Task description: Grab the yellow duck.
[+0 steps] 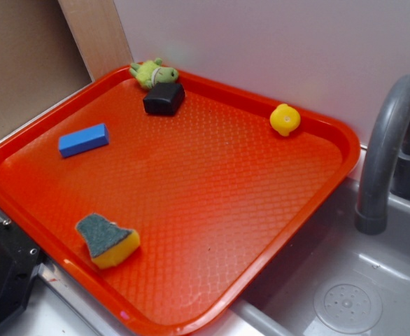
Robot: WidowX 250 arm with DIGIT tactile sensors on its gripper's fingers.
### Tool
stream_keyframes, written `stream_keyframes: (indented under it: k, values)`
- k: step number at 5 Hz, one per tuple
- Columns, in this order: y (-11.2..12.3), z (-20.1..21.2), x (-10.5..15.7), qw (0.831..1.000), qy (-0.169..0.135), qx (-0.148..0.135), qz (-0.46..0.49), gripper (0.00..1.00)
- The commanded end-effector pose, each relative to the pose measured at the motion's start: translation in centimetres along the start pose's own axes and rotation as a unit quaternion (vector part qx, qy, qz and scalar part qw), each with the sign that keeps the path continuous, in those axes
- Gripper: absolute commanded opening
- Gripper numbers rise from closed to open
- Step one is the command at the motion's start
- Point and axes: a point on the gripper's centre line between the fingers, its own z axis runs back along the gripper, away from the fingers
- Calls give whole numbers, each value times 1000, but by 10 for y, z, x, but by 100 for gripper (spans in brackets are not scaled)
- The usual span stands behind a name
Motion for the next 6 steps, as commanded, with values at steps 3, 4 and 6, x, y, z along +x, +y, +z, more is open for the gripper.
stream_keyframes:
  k: [3, 4, 6]
  values:
    - [7, 0, 32, 997, -66, -16, 37, 100]
    - [8, -9, 54, 993, -105, -12, 52, 100]
    - [-11, -52, 102, 982, -180, -10, 51, 100]
